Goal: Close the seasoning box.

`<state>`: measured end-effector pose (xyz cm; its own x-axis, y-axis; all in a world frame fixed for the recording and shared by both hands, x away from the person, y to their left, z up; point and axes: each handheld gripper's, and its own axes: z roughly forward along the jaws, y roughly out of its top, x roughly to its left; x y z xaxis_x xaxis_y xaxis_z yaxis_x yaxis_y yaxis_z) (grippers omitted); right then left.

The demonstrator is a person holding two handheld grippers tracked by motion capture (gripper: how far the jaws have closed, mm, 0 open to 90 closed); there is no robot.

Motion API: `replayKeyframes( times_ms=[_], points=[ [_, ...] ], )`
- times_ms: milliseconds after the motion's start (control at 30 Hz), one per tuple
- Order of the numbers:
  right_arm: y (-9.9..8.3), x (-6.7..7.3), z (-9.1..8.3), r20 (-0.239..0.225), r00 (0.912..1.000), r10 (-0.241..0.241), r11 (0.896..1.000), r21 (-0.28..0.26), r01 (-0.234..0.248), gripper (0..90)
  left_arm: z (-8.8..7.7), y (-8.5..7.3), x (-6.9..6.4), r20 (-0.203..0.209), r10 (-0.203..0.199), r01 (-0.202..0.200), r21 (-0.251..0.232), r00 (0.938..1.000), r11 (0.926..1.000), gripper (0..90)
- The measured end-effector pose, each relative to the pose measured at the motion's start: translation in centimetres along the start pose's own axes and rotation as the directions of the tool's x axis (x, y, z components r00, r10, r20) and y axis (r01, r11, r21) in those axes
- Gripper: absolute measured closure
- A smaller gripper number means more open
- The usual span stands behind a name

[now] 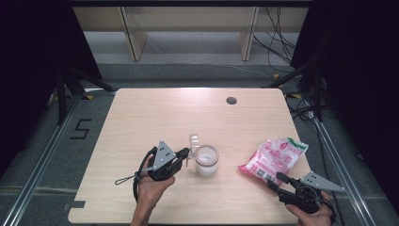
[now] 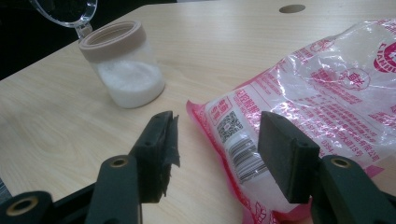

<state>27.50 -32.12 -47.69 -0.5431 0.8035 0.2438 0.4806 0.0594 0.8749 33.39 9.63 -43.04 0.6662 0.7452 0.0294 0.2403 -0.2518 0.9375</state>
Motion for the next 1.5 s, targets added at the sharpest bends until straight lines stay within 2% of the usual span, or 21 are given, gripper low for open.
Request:
replayKeyframes(
  times_ms=[33, 233, 267, 300, 433, 533, 600, 767, 867, 900, 933, 1000, 1100, 1167, 1267, 1333, 1400, 1500],
  points=[
    [0.0, 0.0, 0.0, 0.000, 1.0000, 0.000, 1.000, 0.001, 0.000, 46.6, 0.1, 0.1, 0.1, 0.002, 0.037, -0.037, -0.011, 0.9993, 0.9993, 87.8],
    [0.0, -0.1, 0.0, -0.001, 0.9998, -0.018, 1.000, -0.005, 0.018, 46.7, 0.5, 0.3, -0.2, 0.017, 0.050, -0.050, -0.009, 0.9986, 0.9987, 87.7],
    [0.0, 0.1, 0.0, 0.001, 1.0000, 0.006, 1.000, 0.003, -0.006, 46.7, 0.6, 0.3, -0.3, 0.020, 0.042, -0.042, -0.010, 0.9989, 0.9991, 87.7],
    [0.0, -0.1, 0.0, 0.001, 0.9998, -0.021, 1.000, -0.006, 0.021, 46.6, 0.6, 0.3, -0.4, 0.024, 0.040, -0.040, -0.008, 0.9989, 0.9992, 87.6],
    [0.0, -0.1, 0.1, -0.008, 0.9998, -0.019, 1.000, -0.011, 0.019, 46.7, 0.6, 0.4, -0.4, 0.043, 0.029, -0.028, -0.010, 0.9986, 0.9995, 86.0],
    [0.0, 0.0, 0.1, -0.008, 0.9999, -0.014, 1.000, -0.007, 0.014, 46.6, 0.6, 0.4, -0.4, 0.057, 0.004, -0.003, -0.020, 0.9984, 0.9998, 82.1],
    [0.0, 0.0, 0.1, -0.007, 0.9998, -0.021, 1.000, -0.012, 0.021, 46.7, 0.7, 0.3, -0.3, 0.082, -0.021, 0.024, -0.028, 0.9964, 0.9993, 78.7],
    [0.0, 0.0, 0.1, 0.005, 0.9991, -0.042, 0.999, -0.001, 0.042, 46.7, 0.8, 0.3, 0.0, 0.082, 0.000, 0.000, 0.003, 0.9967, 1.0000, 71.4],
    [-0.1, 0.0, 0.2, 0.003, 0.9988, -0.048, 0.999, -0.007, 0.048, 46.6, 0.7, 0.1, 0.2, 0.088, -0.005, 0.005, 0.006, 0.9961, 1.0000, 66.5],
    [-0.1, 0.0, 0.3, -0.003, 0.9989, -0.046, 0.999, -0.007, 0.046, 46.6, 0.6, 0.0, 0.3, 0.092, -0.014, 0.014, 0.006, 0.9957, 0.9999, 64.9],
    [-0.1, 0.2, 0.3, -0.019, 0.9997, -0.015, 1.000, 0.002, 0.015, 46.6, 0.4, -0.1, 0.4, 0.087, -0.013, 0.012, 0.006, 0.9961, 0.9999, 63.5],
    [-0.1, 0.2, 0.3, -0.013, 0.9998, -0.016, 1.000, 0.016, 0.016, 46.4, 0.2, -0.2, 0.5, 0.091, -0.012, 0.012, 0.004, 0.9958, 0.9999, 61.0],
    [-0.1, 0.2, 0.3, -0.011, 0.9998, -0.018, 1.000, 0.012, 0.018, 46.1, -0.1, -0.5, 0.7, 0.101, -0.028, 0.027, 0.006, 0.9945, 0.9996, 57.7],
    [-0.1, 0.1, 0.3, -0.004, 0.9992, -0.039, 0.999, 0.004, 0.039, 45.8, -0.3, -0.7, 0.7, 0.105, -0.041, 0.041, 0.008, 0.9936, 0.9991, 56.8],
    [-0.1, 0.2, 0.4, -0.035, 0.9989, -0.030, 0.999, 0.018, 0.031, 44.9, -0.4, -1.2, 0.8, 0.113, -0.052, 0.051, 0.014, 0.9922, 0.9986, 55.2],
    [-0.2, 0.4, 0.5, -0.026, 0.9994, -0.024, 1.000, 0.015, 0.025, 44.5, -0.4, -1.5, 0.8, 0.120, -0.063, 0.062, 0.008, 0.9908, 0.9980, 54.5],
    [-0.2, 0.3, 0.5, -0.020, 0.9985, -0.051, 0.999, 0.010, 0.051, 43.9, -0.5, -1.7, 0.7, 0.123, -0.068, 0.068, 0.008, 0.9900, 0.9977, 53.3],
    [-0.2, 0.5, 0.5, -0.037, 0.9990, -0.025, 1.000, 0.013, 0.026, 43.3, -0.7, -2.0, 0.6, 0.146, -0.093, 0.094, -0.002, 0.9849, 0.9956, 51.9]
  ],
)
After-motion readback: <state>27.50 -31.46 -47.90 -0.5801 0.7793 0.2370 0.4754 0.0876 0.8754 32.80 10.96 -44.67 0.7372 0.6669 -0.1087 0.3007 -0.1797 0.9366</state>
